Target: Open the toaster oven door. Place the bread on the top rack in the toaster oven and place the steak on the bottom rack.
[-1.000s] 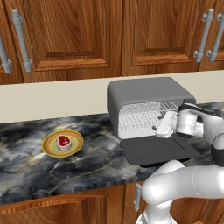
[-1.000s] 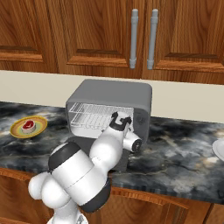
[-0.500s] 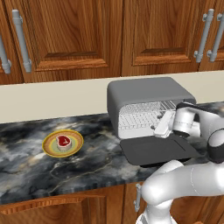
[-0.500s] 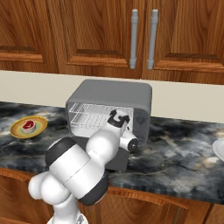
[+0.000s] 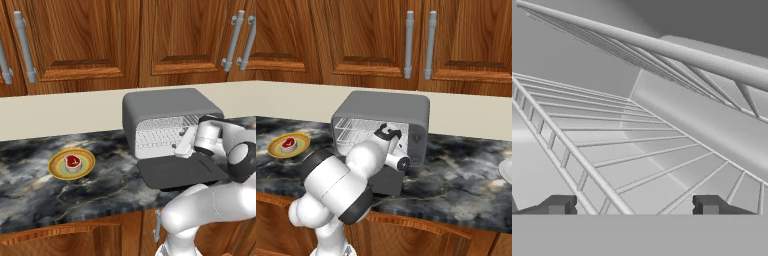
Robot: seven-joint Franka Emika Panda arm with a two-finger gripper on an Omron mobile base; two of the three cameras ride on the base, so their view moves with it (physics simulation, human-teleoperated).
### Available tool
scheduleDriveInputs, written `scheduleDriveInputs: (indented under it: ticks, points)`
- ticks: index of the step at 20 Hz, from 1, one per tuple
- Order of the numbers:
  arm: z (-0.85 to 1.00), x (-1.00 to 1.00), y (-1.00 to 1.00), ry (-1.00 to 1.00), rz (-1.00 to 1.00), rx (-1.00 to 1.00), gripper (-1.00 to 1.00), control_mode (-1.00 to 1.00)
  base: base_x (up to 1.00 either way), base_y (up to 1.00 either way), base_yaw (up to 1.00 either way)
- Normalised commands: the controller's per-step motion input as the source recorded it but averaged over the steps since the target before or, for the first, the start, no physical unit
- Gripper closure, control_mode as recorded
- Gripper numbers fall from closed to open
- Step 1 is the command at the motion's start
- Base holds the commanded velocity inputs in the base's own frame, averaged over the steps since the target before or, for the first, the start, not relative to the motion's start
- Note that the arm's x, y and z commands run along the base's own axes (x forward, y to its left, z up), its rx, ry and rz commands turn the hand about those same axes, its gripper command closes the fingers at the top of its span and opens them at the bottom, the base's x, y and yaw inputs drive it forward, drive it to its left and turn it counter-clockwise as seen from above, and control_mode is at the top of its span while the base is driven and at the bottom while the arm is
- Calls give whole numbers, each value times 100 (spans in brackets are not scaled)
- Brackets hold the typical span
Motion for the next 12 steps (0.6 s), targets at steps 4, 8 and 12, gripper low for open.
scheduleDriveInputs:
  ticks: [4,8,12]
  points:
    - [-27,5,4,-1,0,-4,-100,-100,0,0,0]
    - [-24,5,7,-1,0,-5,-100,-100,0,0,0]
    - [-21,5,8,-1,0,-5,100,-100,0,0,0]
